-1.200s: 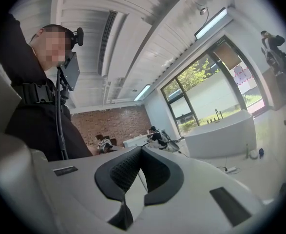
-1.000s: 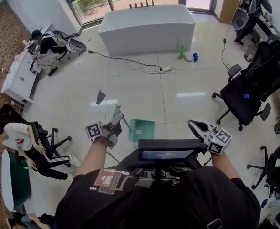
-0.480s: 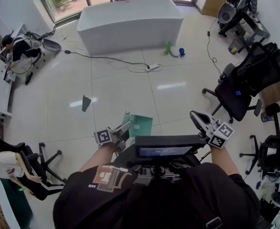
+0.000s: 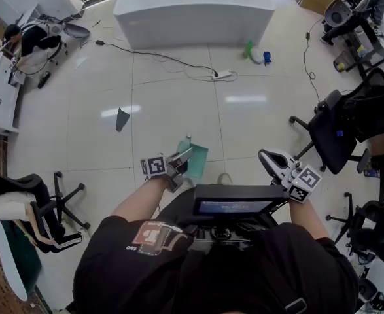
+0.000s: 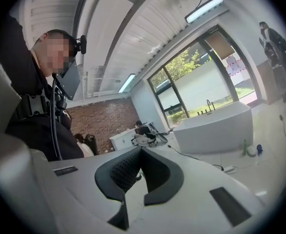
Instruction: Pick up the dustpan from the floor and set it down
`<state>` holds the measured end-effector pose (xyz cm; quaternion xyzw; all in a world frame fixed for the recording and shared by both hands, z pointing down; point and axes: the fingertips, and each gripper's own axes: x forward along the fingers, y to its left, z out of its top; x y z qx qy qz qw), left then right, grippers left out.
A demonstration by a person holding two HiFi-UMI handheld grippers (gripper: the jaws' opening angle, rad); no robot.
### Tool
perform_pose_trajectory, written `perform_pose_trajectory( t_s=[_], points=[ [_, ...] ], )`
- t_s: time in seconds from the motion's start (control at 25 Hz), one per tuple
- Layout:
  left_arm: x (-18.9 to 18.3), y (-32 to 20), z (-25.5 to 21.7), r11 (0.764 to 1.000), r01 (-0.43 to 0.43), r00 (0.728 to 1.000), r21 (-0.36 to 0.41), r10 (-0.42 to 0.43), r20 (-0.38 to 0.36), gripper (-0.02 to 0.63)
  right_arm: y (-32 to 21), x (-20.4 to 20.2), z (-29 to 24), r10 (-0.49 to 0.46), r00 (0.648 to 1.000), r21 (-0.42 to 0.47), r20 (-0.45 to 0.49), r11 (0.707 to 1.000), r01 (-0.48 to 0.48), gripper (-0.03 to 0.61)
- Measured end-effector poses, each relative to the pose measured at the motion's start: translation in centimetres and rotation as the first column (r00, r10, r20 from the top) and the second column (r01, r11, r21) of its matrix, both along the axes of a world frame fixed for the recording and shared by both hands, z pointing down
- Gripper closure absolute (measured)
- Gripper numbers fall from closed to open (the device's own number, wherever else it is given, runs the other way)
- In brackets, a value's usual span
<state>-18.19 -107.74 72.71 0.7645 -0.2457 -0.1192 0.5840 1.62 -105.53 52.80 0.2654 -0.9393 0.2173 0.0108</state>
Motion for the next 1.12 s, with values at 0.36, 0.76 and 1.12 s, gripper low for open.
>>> perform_pose_trajectory(
  t_s=[0.36,0.76,1.12],
  points=[
    [5.2,-12.2,9.5,0.991,0.124,0.992,-0.047,-0.122,0.040,0.560,-9.9,6.6,6.9,-0.079,0.997,-0.080,-0.005,0.994,0.079,0.567],
    [7.8,-18.5,28.7,0.971,0.131,0.986,-0.202,-0.106,0.129,0.546,-16.0,11.7,19.1,-0.032,0.995,-0.194,-0.092,0.981,0.013,0.568],
    [5.9,-19.9,31.6,0.969,0.083,0.942,-0.232,0.000,0.336,0.462,-17.9,10.9,20.2,-0.053,0.994,-0.225,-0.094,0.974,0.030,0.568]
  ],
)
